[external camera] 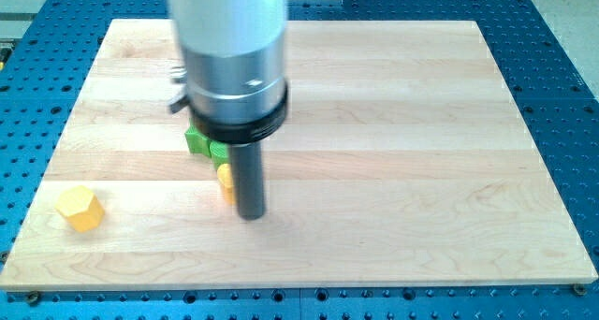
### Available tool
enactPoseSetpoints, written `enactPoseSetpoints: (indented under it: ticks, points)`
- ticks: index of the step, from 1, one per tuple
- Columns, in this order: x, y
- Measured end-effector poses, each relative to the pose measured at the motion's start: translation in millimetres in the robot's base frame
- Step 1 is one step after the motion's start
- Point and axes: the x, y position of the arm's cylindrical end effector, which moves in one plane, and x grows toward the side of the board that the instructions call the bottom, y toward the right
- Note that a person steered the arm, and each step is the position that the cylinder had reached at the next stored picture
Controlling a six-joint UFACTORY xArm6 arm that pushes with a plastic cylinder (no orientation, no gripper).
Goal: Push the heart diagonal to the hexagon
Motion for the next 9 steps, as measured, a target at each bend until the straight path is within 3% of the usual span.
enactPoseSetpoints:
  ticks: [1,2,3,4,5,8,9]
  points:
    - [-16,32]
    - [-32,23]
    - [-1,-36]
    - [9,-24]
    - [-21,11]
    - [-53,-77]
    - [-29,-110]
